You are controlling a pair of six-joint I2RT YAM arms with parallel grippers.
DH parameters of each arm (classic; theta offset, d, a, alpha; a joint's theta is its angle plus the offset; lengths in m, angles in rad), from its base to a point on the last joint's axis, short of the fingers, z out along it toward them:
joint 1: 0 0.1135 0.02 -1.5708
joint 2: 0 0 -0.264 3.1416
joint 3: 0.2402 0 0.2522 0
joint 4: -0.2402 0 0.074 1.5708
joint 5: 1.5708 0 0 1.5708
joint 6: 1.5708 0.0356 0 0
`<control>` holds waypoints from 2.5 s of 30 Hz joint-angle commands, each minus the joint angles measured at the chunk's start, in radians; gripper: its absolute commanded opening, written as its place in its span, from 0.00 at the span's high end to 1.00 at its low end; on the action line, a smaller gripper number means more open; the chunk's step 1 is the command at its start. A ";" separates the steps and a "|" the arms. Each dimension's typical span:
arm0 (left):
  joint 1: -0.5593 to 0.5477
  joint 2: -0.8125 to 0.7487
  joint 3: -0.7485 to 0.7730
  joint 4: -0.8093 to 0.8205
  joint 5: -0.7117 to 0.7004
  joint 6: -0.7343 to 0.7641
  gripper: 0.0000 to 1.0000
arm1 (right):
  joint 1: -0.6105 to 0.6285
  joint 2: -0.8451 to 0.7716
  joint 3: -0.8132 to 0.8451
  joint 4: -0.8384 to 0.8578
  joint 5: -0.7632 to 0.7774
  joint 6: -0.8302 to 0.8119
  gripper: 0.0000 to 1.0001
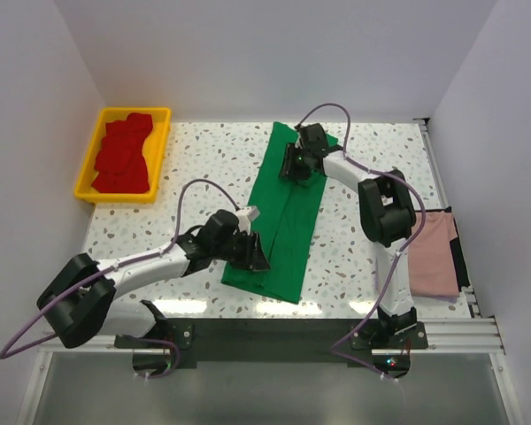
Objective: Fold and stack the t-shirts
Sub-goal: Fold the tshirt
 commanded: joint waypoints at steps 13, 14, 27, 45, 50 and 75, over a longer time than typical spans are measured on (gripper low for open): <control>0.076 0.032 0.035 -0.227 -0.326 0.055 0.92 | -0.046 -0.097 -0.024 -0.099 0.149 0.031 0.58; 0.073 0.040 0.029 -0.221 -0.322 0.049 0.94 | -0.046 -0.080 0.008 -0.122 0.165 0.023 0.58; 0.038 0.118 -0.063 0.010 -0.208 -0.115 0.95 | -0.057 0.293 0.456 -0.231 0.191 -0.092 0.56; 0.039 -0.060 0.009 -0.068 -0.130 -0.041 0.72 | -0.061 -0.039 0.423 -0.251 0.075 0.007 0.39; 0.038 -0.083 -0.019 -0.079 -0.133 -0.039 0.77 | -0.042 -0.360 -0.057 -0.109 0.016 0.130 0.43; 0.034 -0.138 -0.088 -0.189 -0.110 -0.048 0.72 | 0.187 -1.138 -1.105 -0.182 0.054 0.215 0.53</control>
